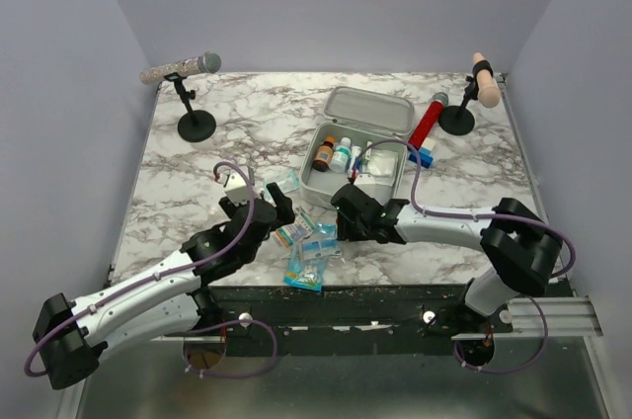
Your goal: Organize the medicine kit
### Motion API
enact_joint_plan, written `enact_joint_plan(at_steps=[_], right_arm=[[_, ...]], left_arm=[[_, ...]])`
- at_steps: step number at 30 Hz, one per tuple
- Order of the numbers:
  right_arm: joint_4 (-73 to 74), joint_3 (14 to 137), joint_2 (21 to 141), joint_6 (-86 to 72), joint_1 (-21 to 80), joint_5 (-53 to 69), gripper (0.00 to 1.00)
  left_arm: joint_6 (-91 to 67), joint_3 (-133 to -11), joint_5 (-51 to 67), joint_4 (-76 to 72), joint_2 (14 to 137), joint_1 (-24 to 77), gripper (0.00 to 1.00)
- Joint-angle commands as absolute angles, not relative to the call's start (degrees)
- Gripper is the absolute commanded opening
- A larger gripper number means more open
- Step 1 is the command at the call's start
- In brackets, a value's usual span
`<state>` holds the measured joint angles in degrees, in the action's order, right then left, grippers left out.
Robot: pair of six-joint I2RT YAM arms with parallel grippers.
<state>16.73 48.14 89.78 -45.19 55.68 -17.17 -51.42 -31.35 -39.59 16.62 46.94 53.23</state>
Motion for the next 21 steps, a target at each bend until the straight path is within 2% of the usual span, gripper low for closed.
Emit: enact_joint_plan(at_steps=[1, 7, 16, 21], right_arm=[[18.19, 51.32, 92.72, -51.50, 55.90, -23.81, 0.59], [19.33, 54.49, 94.92, -53.43, 55.81, -28.21, 0.61], [23.38, 60.29, 102.30, -53.96, 55.63, -28.48, 0.60], [23.47, 59.85, 104.06, -54.40, 55.63, -28.65, 0.54]], left_arm=[[-55.02, -28.83, -40.16, 19.77, 42.64, 53.09, 0.95], [-55.46, -27.60, -40.78, 19.86, 41.40, 53.09, 0.95], [-54.93, -29.00, -41.48, 20.13, 43.59, 53.17, 0.95], [-55.55, -28.04, -41.57, 19.78, 43.33, 53.09, 0.95]])
